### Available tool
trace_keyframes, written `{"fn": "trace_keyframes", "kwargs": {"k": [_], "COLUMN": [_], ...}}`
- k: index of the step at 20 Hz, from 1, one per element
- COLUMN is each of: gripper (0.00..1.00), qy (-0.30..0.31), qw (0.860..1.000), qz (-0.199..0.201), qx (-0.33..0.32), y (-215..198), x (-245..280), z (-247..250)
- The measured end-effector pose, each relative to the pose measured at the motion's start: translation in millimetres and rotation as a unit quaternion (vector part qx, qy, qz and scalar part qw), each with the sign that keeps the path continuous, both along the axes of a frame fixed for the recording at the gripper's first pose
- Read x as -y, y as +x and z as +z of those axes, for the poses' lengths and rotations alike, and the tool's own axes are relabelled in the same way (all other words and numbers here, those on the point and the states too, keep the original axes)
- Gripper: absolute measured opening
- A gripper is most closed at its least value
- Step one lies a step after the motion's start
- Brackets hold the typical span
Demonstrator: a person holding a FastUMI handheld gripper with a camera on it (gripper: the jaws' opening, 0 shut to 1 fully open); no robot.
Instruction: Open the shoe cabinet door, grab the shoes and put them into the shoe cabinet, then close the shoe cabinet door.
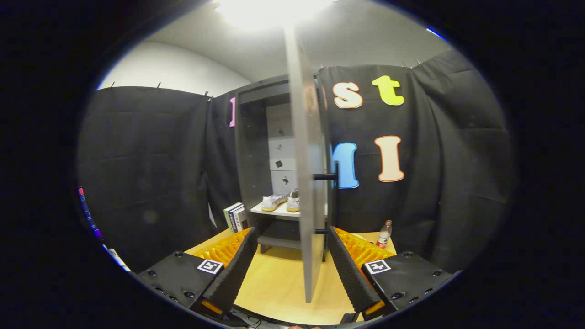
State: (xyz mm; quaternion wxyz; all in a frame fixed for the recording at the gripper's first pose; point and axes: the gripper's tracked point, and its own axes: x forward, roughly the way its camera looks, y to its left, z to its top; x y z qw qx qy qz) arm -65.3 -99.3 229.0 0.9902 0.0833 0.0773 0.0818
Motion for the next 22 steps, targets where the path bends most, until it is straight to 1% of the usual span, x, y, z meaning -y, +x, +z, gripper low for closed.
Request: {"fn": "trace_keyframes", "kwargs": {"k": [3,6,10,13,15,17,22], "gripper": [0.95,0.95,0.95,0.95,0.95,0.95,0.94], "qy": [0.001,-0.019,-0.028,-0.038,-0.058,-0.069,-0.049], "qw": [1.000,0.998,0.996,0.996,0.996,0.995,0.997], "qz": [-0.026,-0.054,-0.081,-0.080,-0.073,-0.067,-0.061], "qx": [0.001,0.006,0.009,0.006,0.003,0.001,-0.012], "y": [8.6,27.3,65.7,93.8,107.4,113.5,115.3], "x": [40.9,74.1,98.7,99.0,93.4,88.0,81.5], "z": [-3.9,-8.4,-8.2,-10.3,-13.4,-14.9,-18.5]}}
